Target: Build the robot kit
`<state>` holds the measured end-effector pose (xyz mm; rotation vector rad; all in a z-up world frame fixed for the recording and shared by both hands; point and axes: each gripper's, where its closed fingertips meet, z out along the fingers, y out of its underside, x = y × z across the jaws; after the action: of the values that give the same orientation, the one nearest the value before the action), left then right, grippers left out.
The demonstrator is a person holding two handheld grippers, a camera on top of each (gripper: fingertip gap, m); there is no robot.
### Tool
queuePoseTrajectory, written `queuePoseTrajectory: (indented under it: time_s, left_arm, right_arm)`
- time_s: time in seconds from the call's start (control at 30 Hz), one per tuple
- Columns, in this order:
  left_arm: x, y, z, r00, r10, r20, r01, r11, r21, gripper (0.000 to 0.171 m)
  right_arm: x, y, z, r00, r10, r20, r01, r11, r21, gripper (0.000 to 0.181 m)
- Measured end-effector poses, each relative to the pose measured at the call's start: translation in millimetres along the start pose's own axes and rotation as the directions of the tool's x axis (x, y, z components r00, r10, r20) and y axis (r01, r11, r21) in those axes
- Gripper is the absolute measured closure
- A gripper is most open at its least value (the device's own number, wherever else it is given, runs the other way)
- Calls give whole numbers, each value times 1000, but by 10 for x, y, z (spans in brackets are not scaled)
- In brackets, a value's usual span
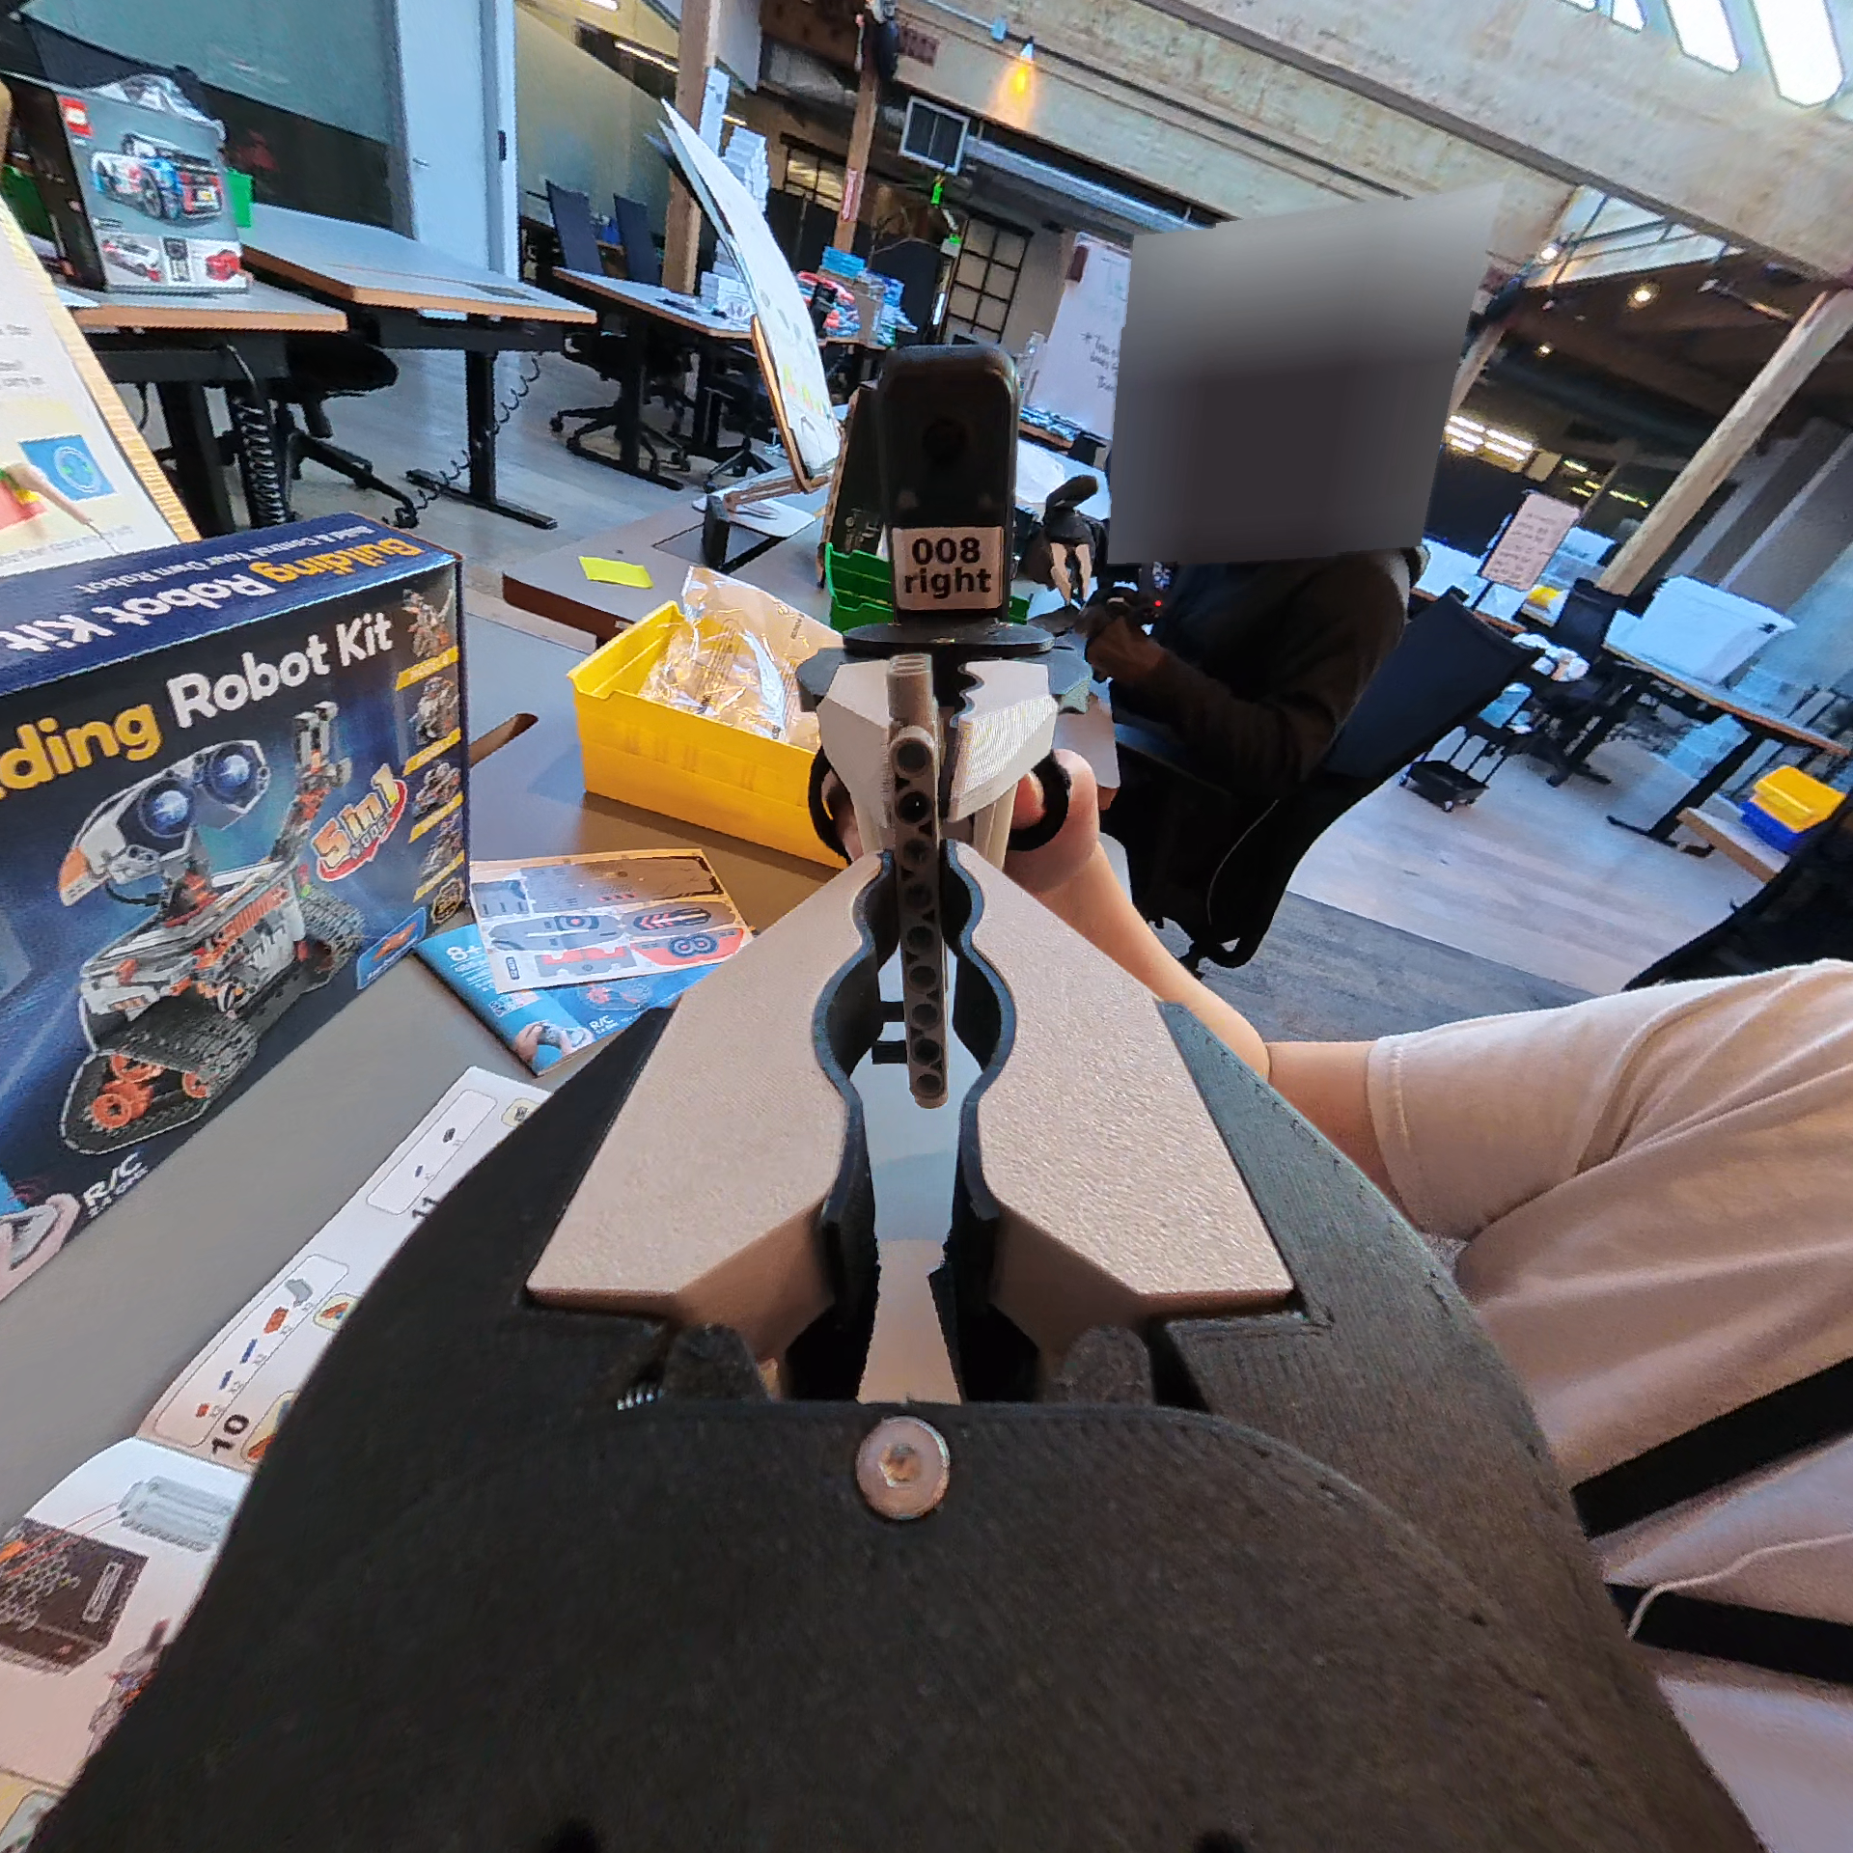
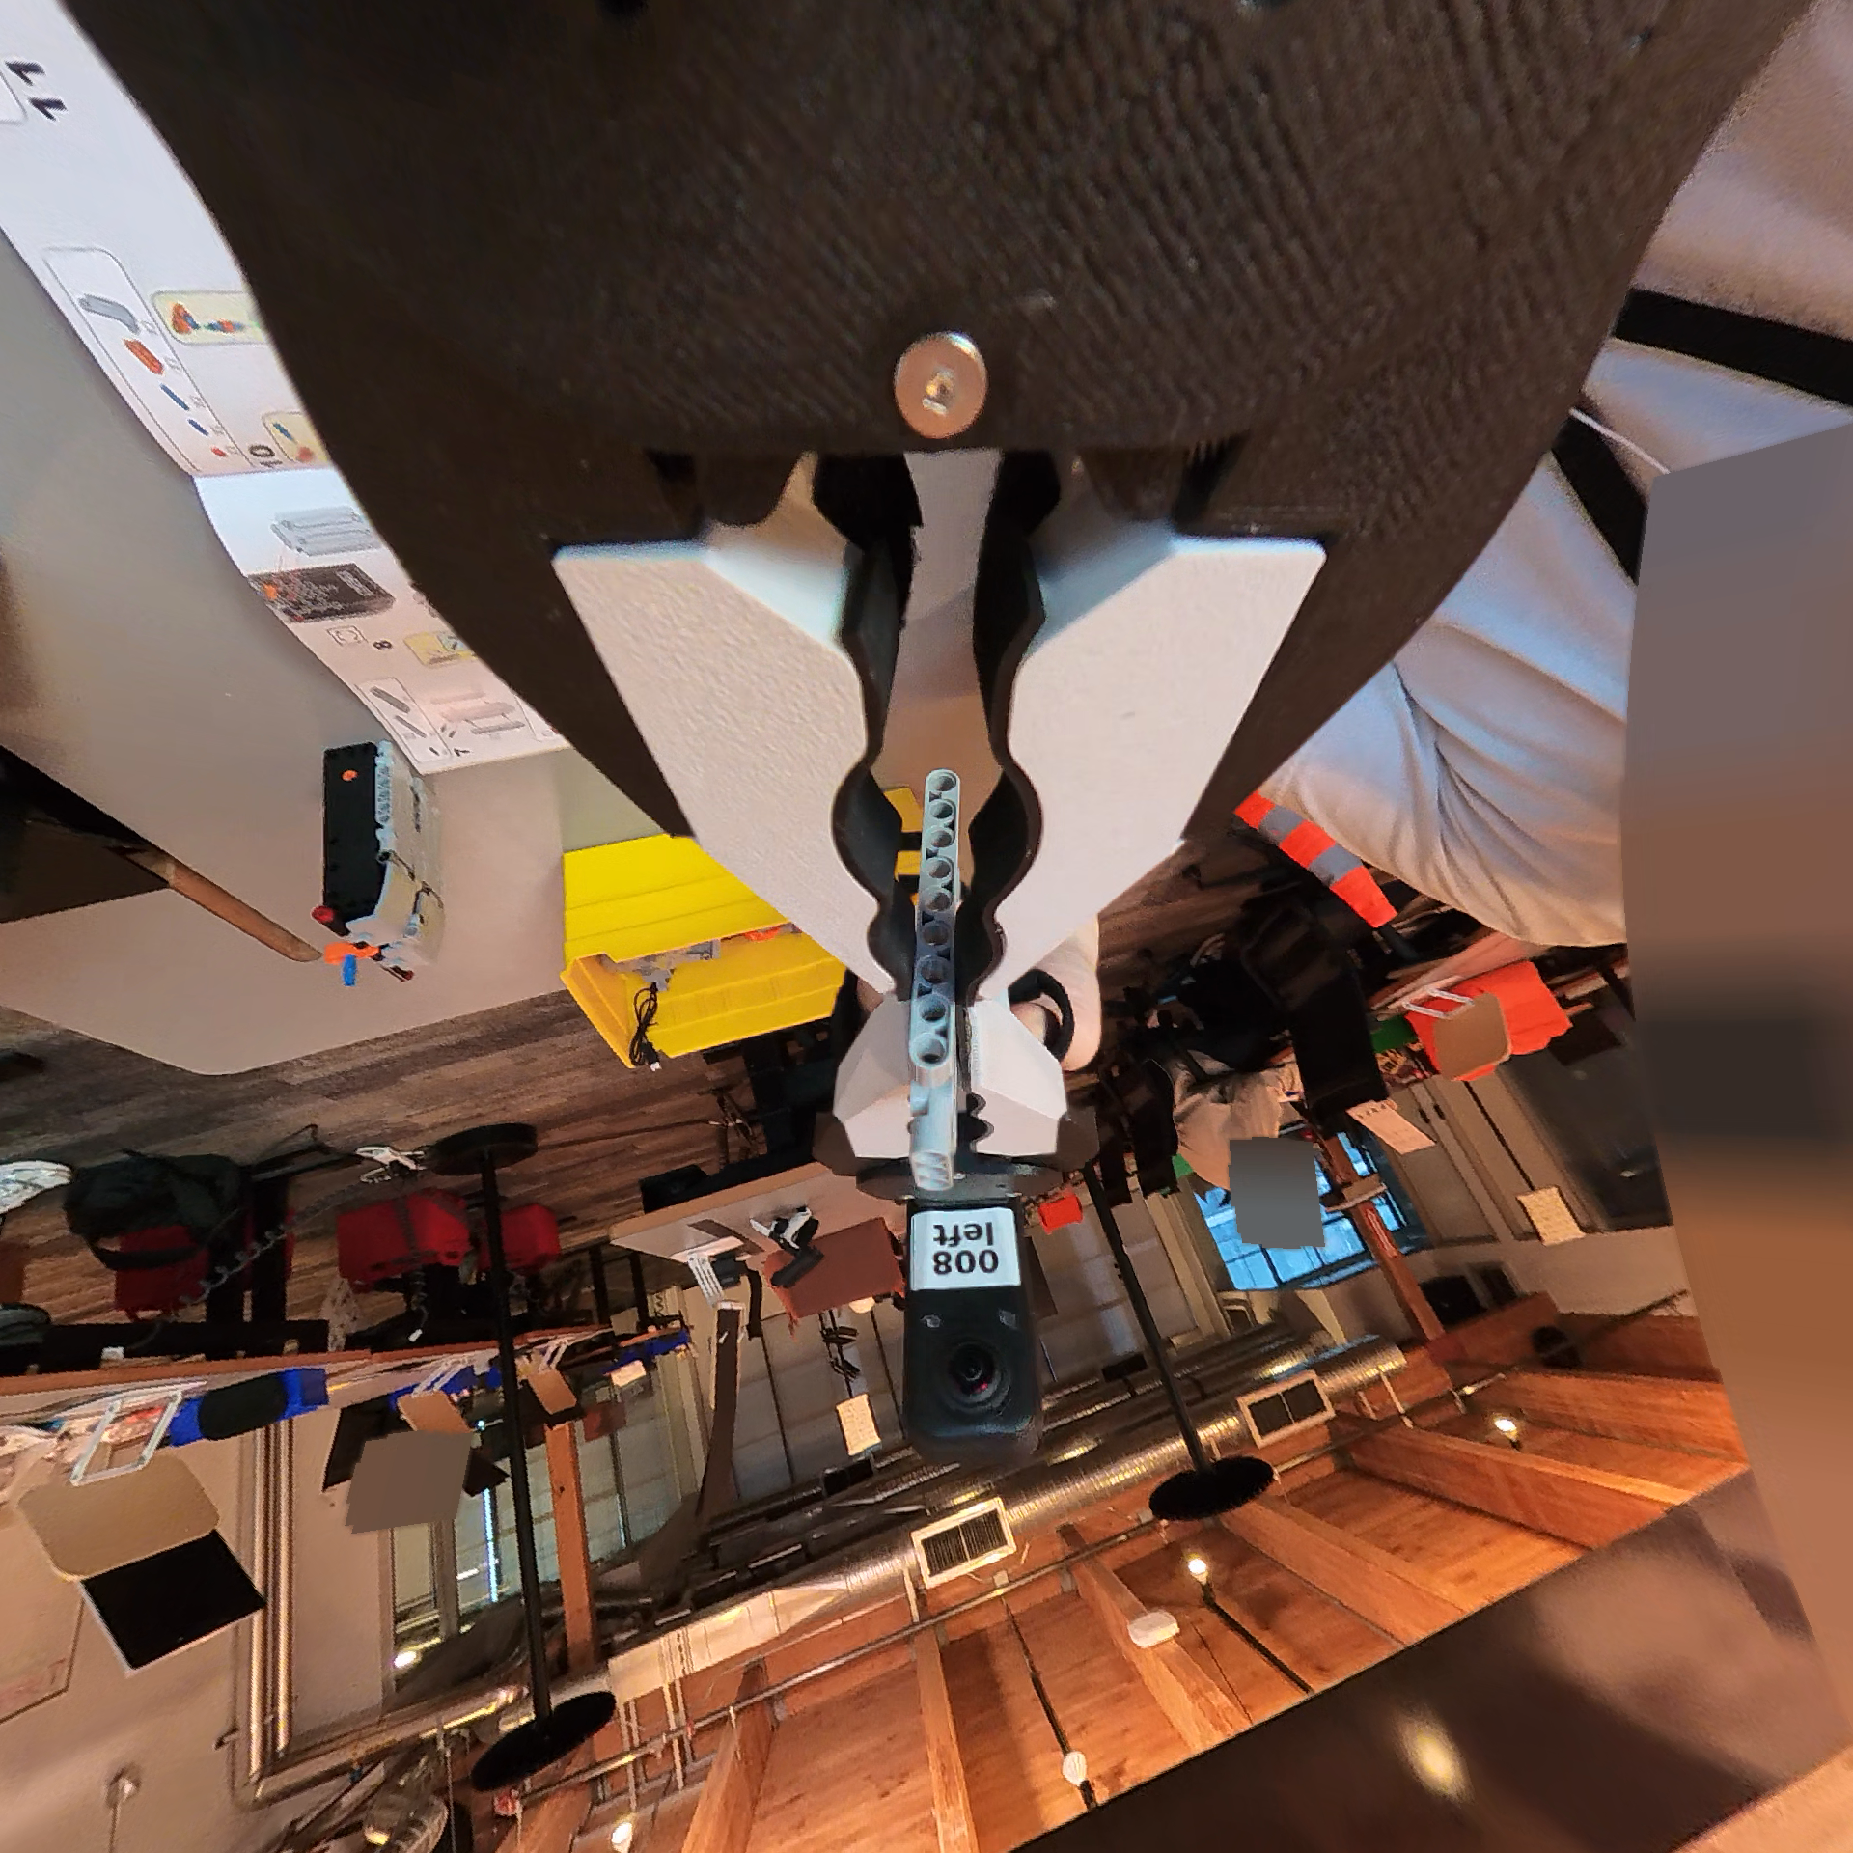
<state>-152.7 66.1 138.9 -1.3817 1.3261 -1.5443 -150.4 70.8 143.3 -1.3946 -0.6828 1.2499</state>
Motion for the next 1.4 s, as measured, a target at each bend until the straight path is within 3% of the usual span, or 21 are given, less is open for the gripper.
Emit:
queuePoseTrajectory:
  time_s: [0.2, 0.3, 0.73, 0.97, 1.4]
  left_arm:
    - [75, 52, 13, 998, -7, -66, 5, 1000, -28, 167]
    - [171, 55, 6, 991, -9, -133, 6, 1000, -29, 167]
    - [113, -82, 21, 995, 22, -97, -16, 998, 65, 167]
    - [173, -118, 64, 994, 32, -105, -24, 996, 81, 167]
    - [261, 161, -4, 993, 72, -95, -83, 989, -119, 167]
  right_arm:
    - [-82, 38, -18, 999, -16, 38, 17, 999, -37, 175]
    - [-202, 23, -16, 989, 25, 148, -22, 1000, -21, 175]
    - [-106, -9, -2, 998, -37, 44, 37, 999, -9, 175]
    - [-179, -58, -15, 996, -40, 77, 39, 999, 19, 175]
    - [-296, 267, 42, 986, 56, 159, -25, 982, -188, 175]
